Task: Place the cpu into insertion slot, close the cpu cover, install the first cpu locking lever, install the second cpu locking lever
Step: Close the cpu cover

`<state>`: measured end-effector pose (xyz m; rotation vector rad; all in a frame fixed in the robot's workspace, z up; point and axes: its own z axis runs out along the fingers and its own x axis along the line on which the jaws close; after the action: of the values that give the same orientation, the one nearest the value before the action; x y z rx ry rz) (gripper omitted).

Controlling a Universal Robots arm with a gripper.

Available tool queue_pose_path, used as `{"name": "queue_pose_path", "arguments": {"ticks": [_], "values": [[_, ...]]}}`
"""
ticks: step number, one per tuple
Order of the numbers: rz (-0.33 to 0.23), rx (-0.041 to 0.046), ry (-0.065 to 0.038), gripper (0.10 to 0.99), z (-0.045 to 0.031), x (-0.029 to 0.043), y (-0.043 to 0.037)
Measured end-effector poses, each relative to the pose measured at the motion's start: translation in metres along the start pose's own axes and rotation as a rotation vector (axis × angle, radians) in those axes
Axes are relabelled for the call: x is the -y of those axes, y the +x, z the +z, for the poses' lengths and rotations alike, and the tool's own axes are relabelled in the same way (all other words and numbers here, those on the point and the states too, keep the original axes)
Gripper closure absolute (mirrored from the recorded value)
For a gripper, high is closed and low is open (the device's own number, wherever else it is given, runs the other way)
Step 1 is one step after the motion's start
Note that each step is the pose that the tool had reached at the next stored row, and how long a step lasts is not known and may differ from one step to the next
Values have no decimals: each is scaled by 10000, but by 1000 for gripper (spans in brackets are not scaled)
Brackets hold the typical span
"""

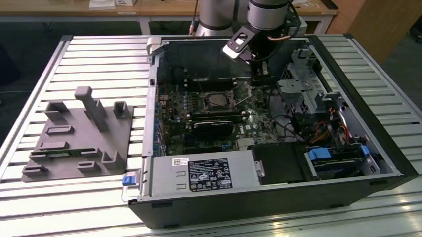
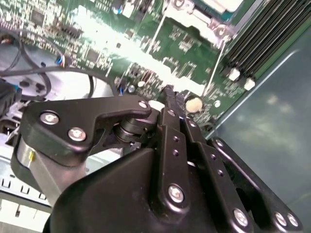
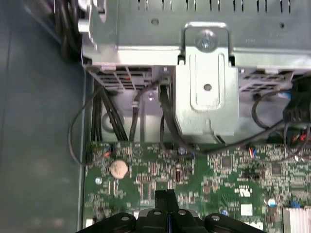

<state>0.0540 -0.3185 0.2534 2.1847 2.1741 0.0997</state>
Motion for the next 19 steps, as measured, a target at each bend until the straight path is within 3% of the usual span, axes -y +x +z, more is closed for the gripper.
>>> {"name": "queue_pose_path", "arguments": {"ticks": [4,15,19], "values": [[-1,1,5,980,10,-55,2],[0,1,144,980,199,-77,1],[0,3,152,980,205,-79,0]]}}
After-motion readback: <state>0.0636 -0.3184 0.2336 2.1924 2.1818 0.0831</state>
